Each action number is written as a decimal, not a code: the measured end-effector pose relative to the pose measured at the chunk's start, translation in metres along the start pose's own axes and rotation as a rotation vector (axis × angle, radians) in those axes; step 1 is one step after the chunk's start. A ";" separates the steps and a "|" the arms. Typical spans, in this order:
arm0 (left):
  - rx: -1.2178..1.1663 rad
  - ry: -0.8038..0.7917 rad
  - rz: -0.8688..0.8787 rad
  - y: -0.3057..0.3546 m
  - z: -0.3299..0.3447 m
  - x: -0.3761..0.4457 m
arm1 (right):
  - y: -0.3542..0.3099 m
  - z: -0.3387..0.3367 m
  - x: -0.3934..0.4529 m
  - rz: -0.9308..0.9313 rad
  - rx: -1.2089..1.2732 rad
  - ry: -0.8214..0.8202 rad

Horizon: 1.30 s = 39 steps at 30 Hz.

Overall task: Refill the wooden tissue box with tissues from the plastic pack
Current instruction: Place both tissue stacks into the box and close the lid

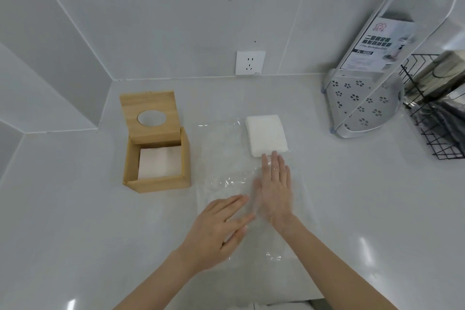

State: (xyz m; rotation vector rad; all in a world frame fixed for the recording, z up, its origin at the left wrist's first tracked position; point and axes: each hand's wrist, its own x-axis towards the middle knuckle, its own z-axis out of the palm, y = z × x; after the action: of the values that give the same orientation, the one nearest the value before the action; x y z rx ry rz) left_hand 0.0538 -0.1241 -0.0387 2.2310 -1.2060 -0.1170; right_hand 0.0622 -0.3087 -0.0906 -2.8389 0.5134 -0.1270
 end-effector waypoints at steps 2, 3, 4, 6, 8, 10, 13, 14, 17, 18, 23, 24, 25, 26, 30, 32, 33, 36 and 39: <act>-0.014 -0.023 -0.029 -0.005 0.000 0.006 | -0.001 -0.002 0.009 -0.005 0.037 0.049; -0.018 -0.032 -0.085 -0.007 0.002 0.013 | -0.003 -0.003 0.015 0.017 0.052 0.067; -0.033 -0.030 -0.180 -0.011 0.005 0.022 | -0.007 -0.004 0.021 0.049 0.064 0.080; -0.066 -0.024 -0.454 -0.021 0.012 0.042 | -0.015 -0.003 0.033 0.100 0.095 0.063; -0.074 0.006 -0.671 -0.033 0.018 0.066 | -0.019 0.003 0.048 0.147 0.130 0.045; -0.073 0.015 -0.773 -0.042 0.021 0.081 | -0.019 0.010 0.063 0.215 0.152 0.065; -0.087 -0.008 -0.813 -0.050 0.027 0.083 | -0.020 0.012 0.079 0.254 0.128 0.070; -0.101 -0.015 -0.817 -0.052 0.029 0.082 | -0.021 0.011 0.084 0.252 0.110 0.019; -0.118 -0.026 -0.808 -0.057 0.033 0.079 | -0.020 0.012 0.087 0.232 0.084 -0.056; -0.124 -0.021 -0.804 -0.058 0.033 0.080 | -0.019 0.013 0.085 0.227 0.071 -0.069; -0.195 -0.003 -0.811 -0.058 0.032 0.081 | -0.022 0.017 0.064 0.223 0.057 0.049; -0.202 -0.006 -0.812 -0.059 0.032 0.081 | -0.023 0.018 0.056 0.197 0.048 0.092; -0.205 -0.010 -0.813 -0.059 0.033 0.081 | -0.022 0.019 0.049 0.163 0.038 0.127; -0.202 -0.013 -0.815 -0.060 0.033 0.081 | -0.022 0.020 0.042 0.132 0.041 0.151; -0.142 -0.030 -0.809 -0.059 0.029 0.079 | -0.022 0.013 0.049 0.175 0.170 0.261; -0.123 -0.027 -0.790 -0.058 0.026 0.078 | -0.026 0.009 0.062 0.323 0.187 0.225; -0.111 -0.026 -0.779 -0.057 0.026 0.076 | -0.029 0.007 0.067 0.381 0.176 0.173; -0.085 -0.032 -0.771 -0.057 0.024 0.074 | -0.035 0.001 0.072 0.457 0.205 0.086; -0.106 -0.060 -0.776 -0.058 0.025 0.072 | -0.035 -0.002 0.070 0.482 0.275 0.087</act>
State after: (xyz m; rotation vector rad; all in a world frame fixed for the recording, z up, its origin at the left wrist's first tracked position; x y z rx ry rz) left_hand 0.1300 -0.1685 -0.0757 2.4847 -0.2888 -0.5359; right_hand 0.1385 -0.3023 -0.0763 -2.3764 1.0878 -0.2111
